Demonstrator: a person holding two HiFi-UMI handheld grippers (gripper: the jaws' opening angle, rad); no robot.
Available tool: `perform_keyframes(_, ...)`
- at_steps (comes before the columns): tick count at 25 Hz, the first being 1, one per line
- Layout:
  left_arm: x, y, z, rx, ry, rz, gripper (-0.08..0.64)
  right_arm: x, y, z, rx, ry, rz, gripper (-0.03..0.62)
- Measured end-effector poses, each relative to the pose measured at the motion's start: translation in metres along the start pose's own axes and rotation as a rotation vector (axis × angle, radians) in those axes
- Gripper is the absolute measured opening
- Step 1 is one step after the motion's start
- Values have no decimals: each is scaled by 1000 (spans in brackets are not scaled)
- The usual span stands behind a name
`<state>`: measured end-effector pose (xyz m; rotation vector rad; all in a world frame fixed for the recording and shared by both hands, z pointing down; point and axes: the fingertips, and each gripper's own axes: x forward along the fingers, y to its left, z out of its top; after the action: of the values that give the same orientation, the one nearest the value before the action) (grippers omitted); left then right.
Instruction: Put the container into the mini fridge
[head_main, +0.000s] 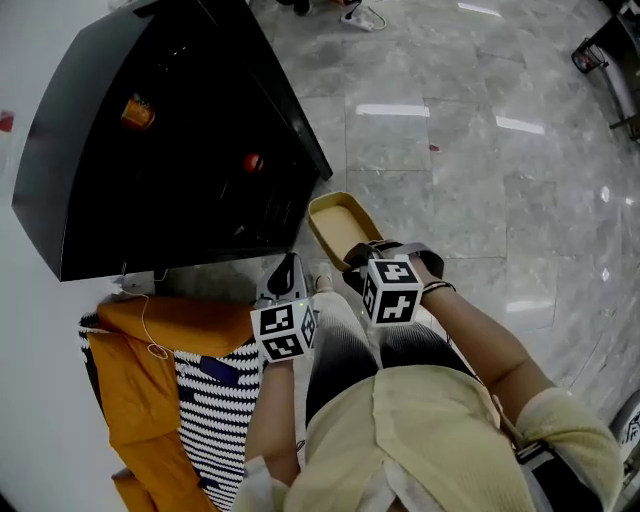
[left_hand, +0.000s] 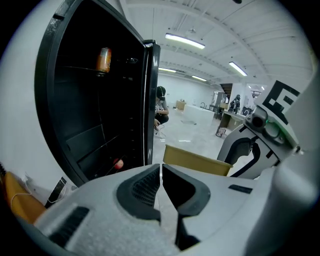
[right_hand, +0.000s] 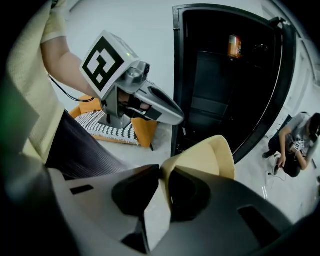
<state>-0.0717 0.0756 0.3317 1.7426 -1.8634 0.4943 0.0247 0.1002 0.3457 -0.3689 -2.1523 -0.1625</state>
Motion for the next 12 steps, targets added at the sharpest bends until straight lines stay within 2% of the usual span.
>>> perform_keyframes(12,54,43,-12,57,40,-33,35,66,-40,9,102,-13,18,69)
